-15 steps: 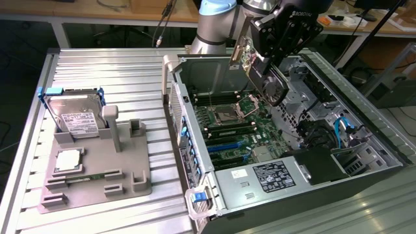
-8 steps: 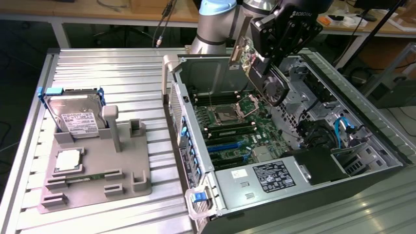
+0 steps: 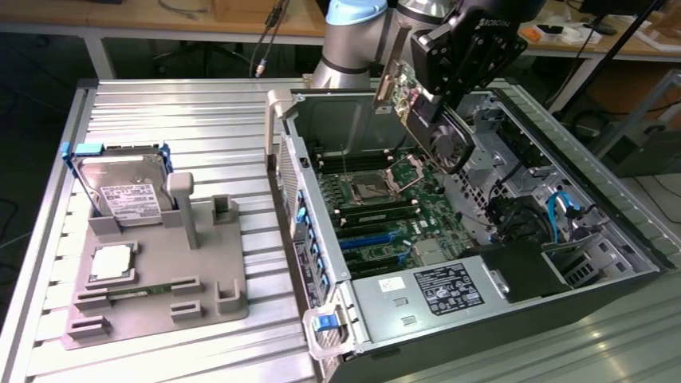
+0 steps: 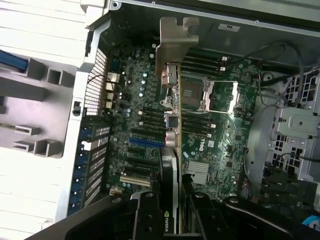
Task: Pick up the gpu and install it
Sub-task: 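Insert the gpu into the slot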
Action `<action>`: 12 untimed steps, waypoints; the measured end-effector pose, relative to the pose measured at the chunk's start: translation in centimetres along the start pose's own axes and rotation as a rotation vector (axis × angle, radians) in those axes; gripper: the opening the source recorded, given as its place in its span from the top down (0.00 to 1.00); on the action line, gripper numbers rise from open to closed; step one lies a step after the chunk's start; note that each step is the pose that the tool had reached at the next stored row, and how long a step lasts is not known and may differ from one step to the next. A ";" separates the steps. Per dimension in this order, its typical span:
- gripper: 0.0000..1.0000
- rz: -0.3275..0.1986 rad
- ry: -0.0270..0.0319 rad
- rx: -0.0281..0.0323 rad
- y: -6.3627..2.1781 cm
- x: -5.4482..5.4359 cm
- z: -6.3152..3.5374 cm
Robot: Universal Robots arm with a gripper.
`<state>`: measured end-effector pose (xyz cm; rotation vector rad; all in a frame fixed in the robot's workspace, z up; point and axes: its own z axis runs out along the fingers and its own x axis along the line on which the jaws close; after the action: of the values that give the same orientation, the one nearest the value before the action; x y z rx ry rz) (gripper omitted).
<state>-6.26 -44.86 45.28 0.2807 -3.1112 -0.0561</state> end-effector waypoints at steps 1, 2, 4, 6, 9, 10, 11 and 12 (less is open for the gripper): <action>0.73 -0.006 0.0002 0.0000 0.00 0.0 0.00; 0.73 -0.013 0.0004 0.0002 0.00 0.0 0.00; 0.73 -0.026 0.0009 0.0003 0.00 0.0 0.00; 0.73 -0.042 0.0015 0.0006 0.00 0.0 0.00; 0.73 -0.065 0.0024 0.0009 0.00 0.0 0.00; 0.73 -0.070 0.0027 0.0010 0.00 0.0 0.00; 0.73 -0.075 0.0028 0.0011 0.00 0.0 0.00; 0.73 -0.081 0.0030 0.0011 0.00 0.0 0.00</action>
<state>-6.26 -44.86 45.28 0.4068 -3.0959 -0.0550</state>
